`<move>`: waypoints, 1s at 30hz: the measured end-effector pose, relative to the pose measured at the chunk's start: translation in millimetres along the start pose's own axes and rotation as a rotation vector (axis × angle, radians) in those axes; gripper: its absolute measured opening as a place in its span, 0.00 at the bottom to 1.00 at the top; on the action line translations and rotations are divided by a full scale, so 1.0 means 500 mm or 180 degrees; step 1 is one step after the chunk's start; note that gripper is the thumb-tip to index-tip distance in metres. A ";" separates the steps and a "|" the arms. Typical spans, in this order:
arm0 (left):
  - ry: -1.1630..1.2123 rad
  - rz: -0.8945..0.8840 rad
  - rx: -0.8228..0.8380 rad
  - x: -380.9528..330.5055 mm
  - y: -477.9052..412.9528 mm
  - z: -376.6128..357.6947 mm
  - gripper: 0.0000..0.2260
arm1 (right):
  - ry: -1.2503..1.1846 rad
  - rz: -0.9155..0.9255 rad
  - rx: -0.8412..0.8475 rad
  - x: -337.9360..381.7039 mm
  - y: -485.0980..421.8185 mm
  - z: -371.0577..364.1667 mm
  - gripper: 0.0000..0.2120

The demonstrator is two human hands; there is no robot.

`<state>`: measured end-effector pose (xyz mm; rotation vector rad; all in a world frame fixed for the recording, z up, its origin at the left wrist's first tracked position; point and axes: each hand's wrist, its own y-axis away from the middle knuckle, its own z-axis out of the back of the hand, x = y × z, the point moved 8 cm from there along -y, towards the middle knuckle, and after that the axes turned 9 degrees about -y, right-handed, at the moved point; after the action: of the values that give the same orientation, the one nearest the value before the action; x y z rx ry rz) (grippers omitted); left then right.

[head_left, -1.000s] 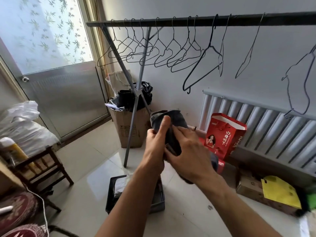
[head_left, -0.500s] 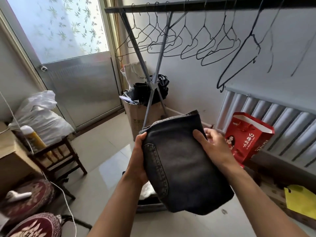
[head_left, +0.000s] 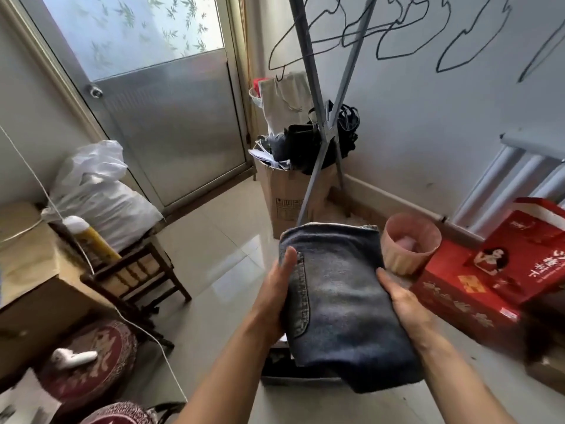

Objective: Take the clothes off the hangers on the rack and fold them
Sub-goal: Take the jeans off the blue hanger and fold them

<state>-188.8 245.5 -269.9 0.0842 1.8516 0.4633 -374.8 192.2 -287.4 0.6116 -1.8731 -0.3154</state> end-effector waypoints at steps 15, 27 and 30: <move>-0.1478 0.0553 -0.1788 0.173 -0.234 0.232 0.25 | 0.0849 -0.0037 -0.0467 -0.171 -0.288 -0.032 0.14; -0.1615 0.1538 -0.1277 0.574 -0.359 0.335 0.35 | 0.1425 -0.0435 -0.0815 -0.495 -0.530 0.141 0.13; -0.1845 0.1564 -0.1353 0.637 -0.383 0.379 0.39 | 0.1459 -0.0618 -0.0829 -0.569 -0.560 0.157 0.12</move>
<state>-85.5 211.8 -672.4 0.3505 1.1246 1.0439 -294.4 110.6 -677.8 0.6264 -1.3120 -0.4922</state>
